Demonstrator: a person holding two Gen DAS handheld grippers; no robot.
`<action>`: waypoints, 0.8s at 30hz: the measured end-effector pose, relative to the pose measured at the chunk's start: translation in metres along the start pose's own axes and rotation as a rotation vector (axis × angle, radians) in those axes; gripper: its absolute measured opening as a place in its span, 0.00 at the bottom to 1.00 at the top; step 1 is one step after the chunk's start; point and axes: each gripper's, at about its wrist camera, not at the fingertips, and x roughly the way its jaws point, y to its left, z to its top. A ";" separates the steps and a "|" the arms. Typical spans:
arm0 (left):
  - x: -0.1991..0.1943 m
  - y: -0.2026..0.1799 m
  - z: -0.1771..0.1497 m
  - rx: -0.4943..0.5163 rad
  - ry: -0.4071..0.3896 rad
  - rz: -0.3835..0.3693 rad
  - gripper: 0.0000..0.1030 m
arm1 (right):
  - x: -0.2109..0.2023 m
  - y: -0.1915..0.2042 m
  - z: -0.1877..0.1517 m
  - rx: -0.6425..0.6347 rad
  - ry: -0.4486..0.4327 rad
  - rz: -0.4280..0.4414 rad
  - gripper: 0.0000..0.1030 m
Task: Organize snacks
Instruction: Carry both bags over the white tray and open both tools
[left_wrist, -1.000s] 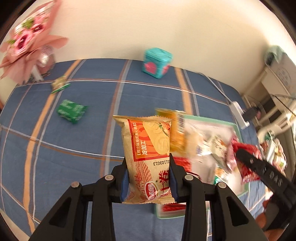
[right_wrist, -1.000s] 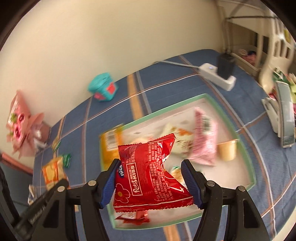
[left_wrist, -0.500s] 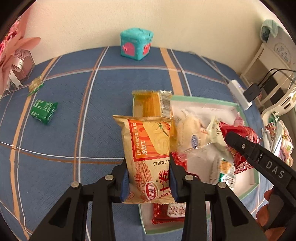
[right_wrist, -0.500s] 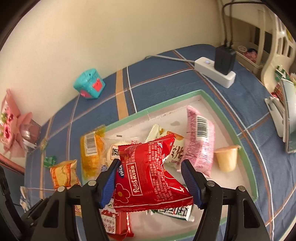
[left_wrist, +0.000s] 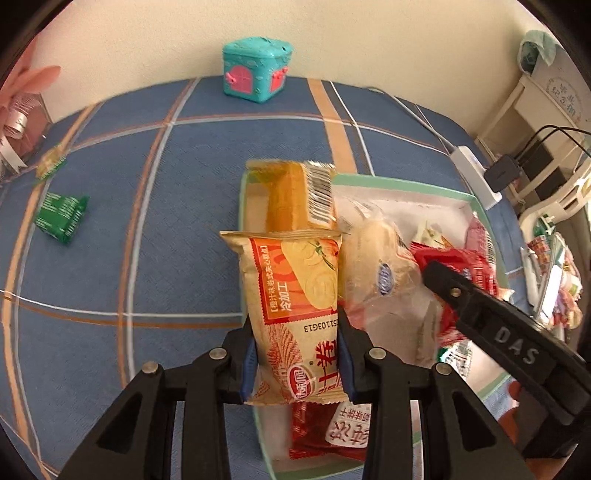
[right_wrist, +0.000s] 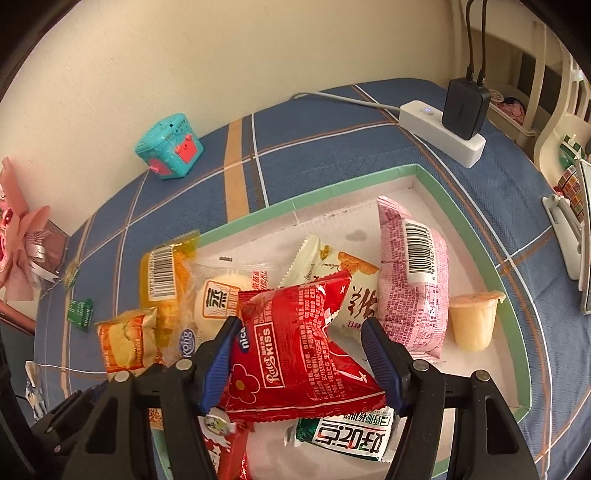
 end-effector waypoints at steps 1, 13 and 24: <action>0.001 -0.001 -0.001 -0.005 0.009 -0.016 0.36 | 0.001 0.000 -0.001 0.001 0.005 -0.005 0.68; 0.020 -0.002 -0.005 -0.017 0.074 -0.016 0.37 | 0.006 0.000 0.000 -0.003 0.035 0.006 0.68; 0.009 -0.005 -0.001 -0.025 0.082 -0.019 0.59 | -0.003 0.007 -0.001 -0.047 0.058 -0.026 0.76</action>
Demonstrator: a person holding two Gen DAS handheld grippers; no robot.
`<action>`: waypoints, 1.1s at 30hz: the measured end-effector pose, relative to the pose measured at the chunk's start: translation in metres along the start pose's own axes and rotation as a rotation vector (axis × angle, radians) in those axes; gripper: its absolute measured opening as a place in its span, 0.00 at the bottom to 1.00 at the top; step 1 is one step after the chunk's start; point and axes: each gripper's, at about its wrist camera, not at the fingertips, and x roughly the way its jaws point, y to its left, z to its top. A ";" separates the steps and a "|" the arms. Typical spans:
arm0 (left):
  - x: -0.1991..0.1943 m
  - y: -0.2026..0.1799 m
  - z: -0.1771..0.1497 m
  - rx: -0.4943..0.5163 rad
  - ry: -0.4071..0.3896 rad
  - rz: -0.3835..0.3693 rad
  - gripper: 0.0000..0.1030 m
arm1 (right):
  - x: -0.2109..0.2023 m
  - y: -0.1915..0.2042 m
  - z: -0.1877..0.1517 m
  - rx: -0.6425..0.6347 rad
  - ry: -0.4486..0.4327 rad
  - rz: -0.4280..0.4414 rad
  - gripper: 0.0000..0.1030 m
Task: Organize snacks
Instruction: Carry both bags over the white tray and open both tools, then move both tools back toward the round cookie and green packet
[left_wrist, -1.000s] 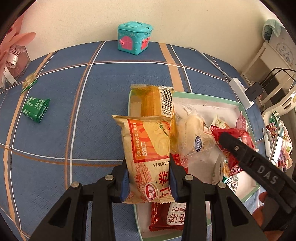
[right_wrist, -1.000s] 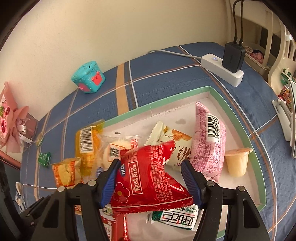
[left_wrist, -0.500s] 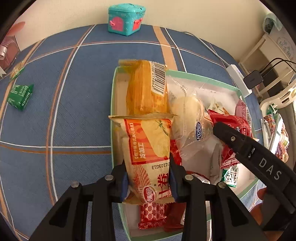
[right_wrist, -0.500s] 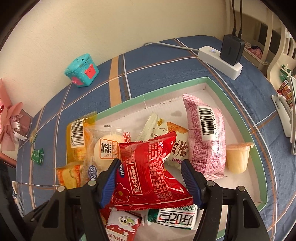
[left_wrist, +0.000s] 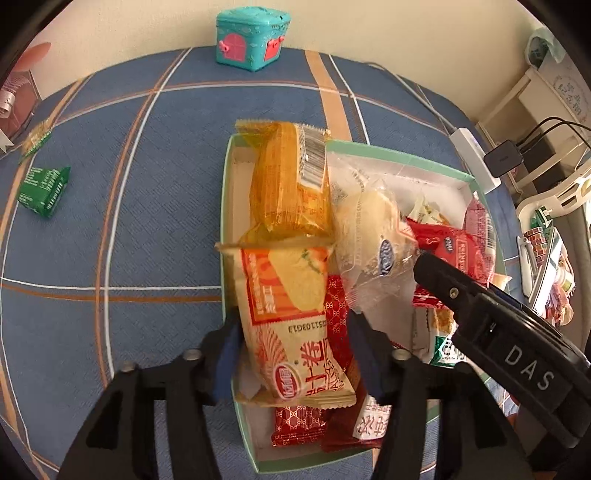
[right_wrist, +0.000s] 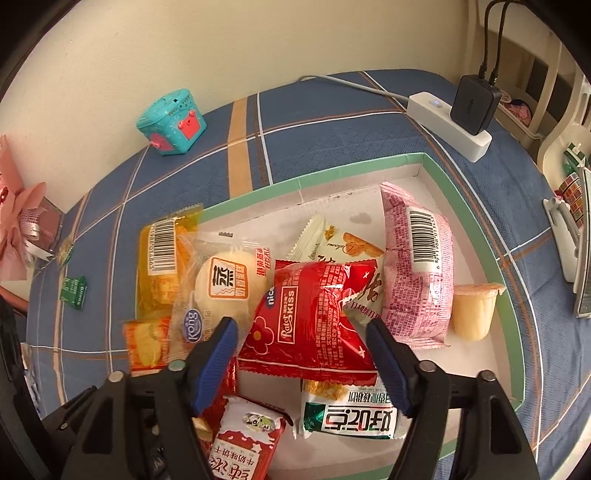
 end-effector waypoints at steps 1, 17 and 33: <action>-0.002 0.000 0.001 -0.003 -0.001 -0.004 0.60 | -0.002 0.000 0.000 0.000 -0.002 -0.003 0.76; -0.047 0.031 0.003 -0.124 -0.087 0.037 0.62 | -0.039 0.003 0.006 -0.004 -0.071 0.014 0.76; -0.074 0.125 0.000 -0.378 -0.169 0.190 0.66 | -0.033 0.060 -0.013 -0.161 -0.063 0.043 0.94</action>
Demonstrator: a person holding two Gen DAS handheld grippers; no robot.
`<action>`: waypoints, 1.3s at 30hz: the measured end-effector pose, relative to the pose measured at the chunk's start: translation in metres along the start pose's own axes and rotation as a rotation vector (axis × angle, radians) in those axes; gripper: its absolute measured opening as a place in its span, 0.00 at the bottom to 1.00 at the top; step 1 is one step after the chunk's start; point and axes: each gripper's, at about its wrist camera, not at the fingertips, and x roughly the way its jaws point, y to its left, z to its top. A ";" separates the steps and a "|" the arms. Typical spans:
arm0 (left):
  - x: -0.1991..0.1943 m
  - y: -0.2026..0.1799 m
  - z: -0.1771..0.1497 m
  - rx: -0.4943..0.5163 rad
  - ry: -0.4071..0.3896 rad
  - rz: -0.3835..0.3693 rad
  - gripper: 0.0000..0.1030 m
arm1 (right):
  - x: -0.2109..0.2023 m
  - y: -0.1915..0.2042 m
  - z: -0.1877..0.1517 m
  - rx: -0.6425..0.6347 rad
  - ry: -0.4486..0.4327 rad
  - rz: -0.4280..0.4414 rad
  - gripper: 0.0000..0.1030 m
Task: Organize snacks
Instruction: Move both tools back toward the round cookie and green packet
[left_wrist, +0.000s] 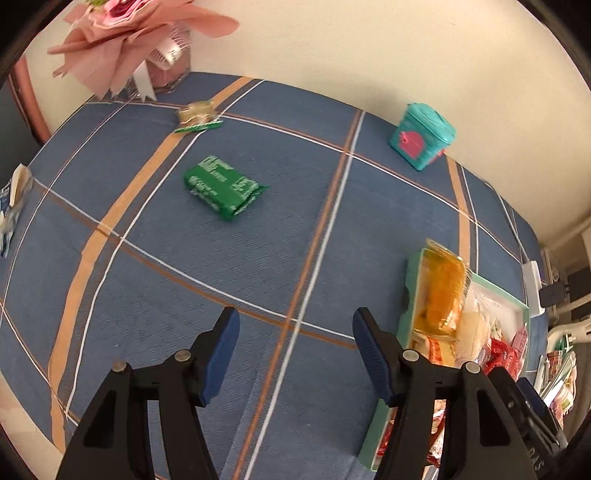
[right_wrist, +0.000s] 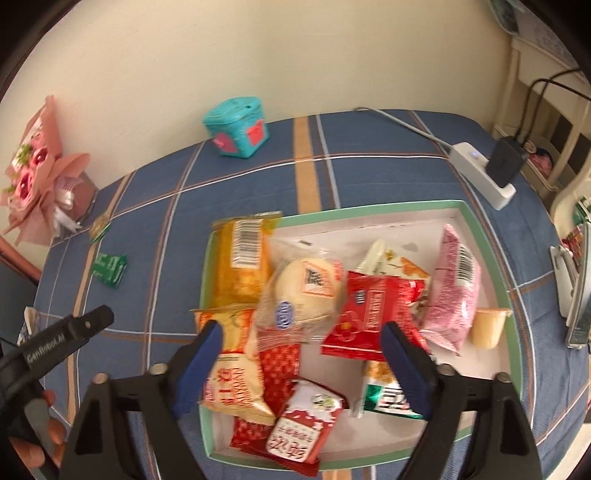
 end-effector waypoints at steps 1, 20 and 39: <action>0.000 0.002 0.000 0.000 -0.001 0.010 0.69 | 0.000 0.002 -0.001 -0.006 -0.002 0.005 0.96; -0.008 0.066 0.024 -0.083 -0.083 0.083 0.96 | -0.004 0.024 -0.002 -0.041 -0.066 0.051 1.00; 0.001 0.151 0.057 -0.104 -0.110 0.105 0.96 | 0.021 0.113 0.008 -0.112 -0.050 0.155 1.00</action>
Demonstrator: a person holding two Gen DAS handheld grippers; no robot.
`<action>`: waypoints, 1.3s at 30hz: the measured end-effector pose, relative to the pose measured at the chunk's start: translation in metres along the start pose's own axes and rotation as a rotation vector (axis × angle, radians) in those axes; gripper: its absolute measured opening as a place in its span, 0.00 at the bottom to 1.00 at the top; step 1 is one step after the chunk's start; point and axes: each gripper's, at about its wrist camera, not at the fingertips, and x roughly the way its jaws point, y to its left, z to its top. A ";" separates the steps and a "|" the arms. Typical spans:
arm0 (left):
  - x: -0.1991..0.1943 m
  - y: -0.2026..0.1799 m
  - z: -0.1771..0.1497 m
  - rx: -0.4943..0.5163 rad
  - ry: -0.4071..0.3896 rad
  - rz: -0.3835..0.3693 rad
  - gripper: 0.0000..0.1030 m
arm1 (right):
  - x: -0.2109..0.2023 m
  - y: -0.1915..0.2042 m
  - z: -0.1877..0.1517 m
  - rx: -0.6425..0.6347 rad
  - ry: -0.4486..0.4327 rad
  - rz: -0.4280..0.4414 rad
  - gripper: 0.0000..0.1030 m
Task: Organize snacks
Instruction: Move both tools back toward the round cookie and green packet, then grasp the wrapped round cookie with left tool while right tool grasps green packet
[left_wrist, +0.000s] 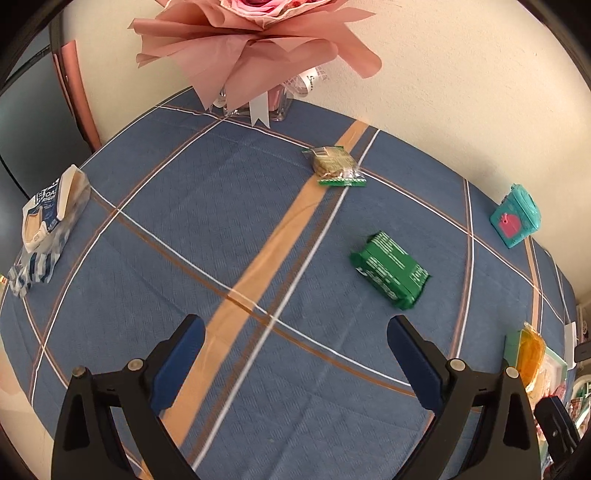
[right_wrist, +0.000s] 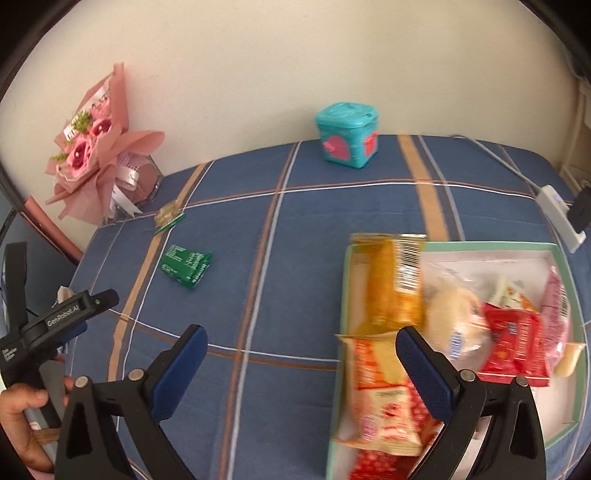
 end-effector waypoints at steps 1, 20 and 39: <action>0.001 0.002 0.001 -0.003 0.005 -0.013 0.96 | 0.005 0.006 0.002 0.001 0.009 0.005 1.00; 0.056 0.054 0.038 0.088 0.071 -0.084 0.96 | 0.119 0.109 0.047 -0.158 0.193 -0.024 1.00; 0.096 0.065 0.102 0.084 0.141 -0.141 0.96 | 0.173 0.137 0.076 -0.359 0.143 -0.098 0.84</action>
